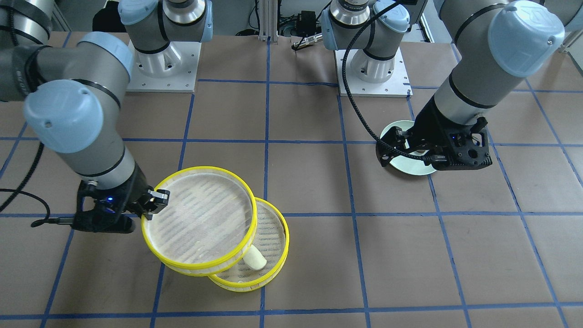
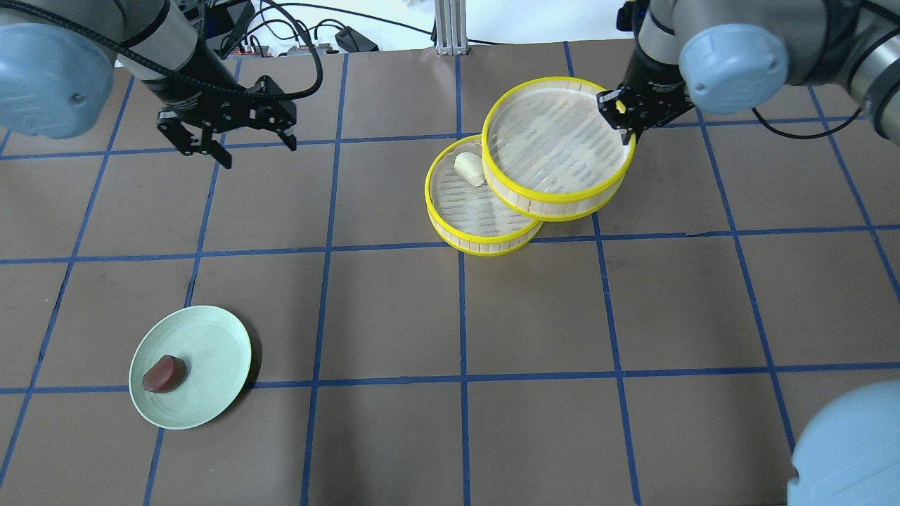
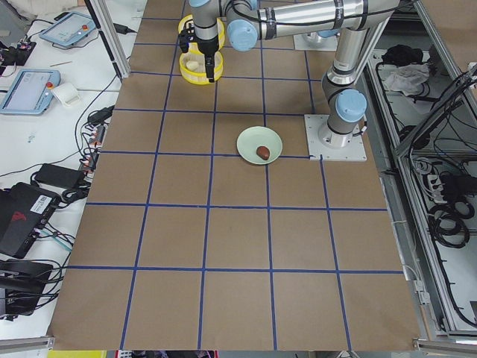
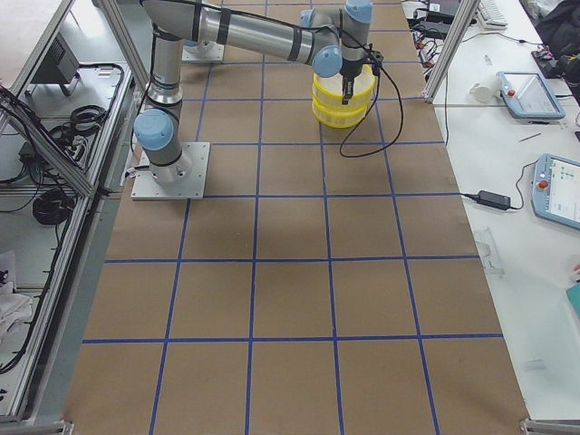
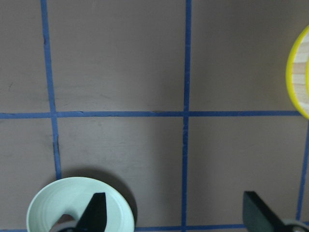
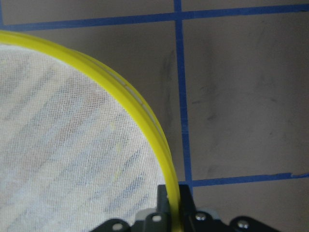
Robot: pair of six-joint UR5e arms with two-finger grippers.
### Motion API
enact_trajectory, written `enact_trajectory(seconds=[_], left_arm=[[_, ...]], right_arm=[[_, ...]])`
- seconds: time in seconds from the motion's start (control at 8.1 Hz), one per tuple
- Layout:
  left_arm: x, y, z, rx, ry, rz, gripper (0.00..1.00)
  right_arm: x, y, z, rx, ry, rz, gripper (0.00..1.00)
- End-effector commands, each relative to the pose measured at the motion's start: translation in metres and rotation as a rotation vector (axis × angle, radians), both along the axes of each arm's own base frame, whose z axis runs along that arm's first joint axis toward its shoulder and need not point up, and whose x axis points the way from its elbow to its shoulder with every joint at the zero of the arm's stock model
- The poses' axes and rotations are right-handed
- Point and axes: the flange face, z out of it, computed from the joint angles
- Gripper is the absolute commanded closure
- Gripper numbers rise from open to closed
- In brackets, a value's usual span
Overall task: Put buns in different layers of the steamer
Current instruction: 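Set the top tier back on with the right gripper while the left withdraws, then lower the left gripper onto the brown bun on the plate and grasp it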
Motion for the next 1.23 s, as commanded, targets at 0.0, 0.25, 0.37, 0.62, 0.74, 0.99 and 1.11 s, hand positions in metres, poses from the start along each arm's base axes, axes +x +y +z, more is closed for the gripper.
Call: enact_trajectory(seconds=[0.0, 0.25, 0.37, 0.62, 0.74, 0.99, 1.11], left_arm=[[0.046, 0.048, -0.053, 0.144, -0.041, -0.217, 0.00], [0.101, 0.070, -0.094, 0.234, 0.035, -0.323, 0.00], [0.119, 0.083, -0.113, 0.293, 0.073, -0.294, 0.00], [0.130, 0.100, -0.147, 0.405, 0.060, -0.288, 0.00], [0.130, 0.111, -0.162, 0.455, 0.046, -0.299, 0.00], [0.130, 0.115, -0.195, 0.521, 0.069, -0.308, 0.06], [0.135, 0.110, -0.211, 0.536, 0.079, -0.302, 0.06]], right_arm=[[0.049, 0.003, -0.026, -0.011, -0.018, -0.028, 1.00], [0.055, -0.010, -0.063, 0.012, -0.054, -0.043, 1.00], [0.055, -0.011, -0.063, 0.009, -0.061, -0.047, 1.00], [0.051, -0.013, -0.064, 0.008, -0.056, -0.043, 1.00], [0.050, -0.014, -0.061, 0.002, -0.048, -0.051, 1.00], [0.049, -0.014, -0.061, 0.001, -0.041, -0.053, 1.00], [0.046, -0.014, -0.063, 0.004, -0.040, -0.050, 1.00]])
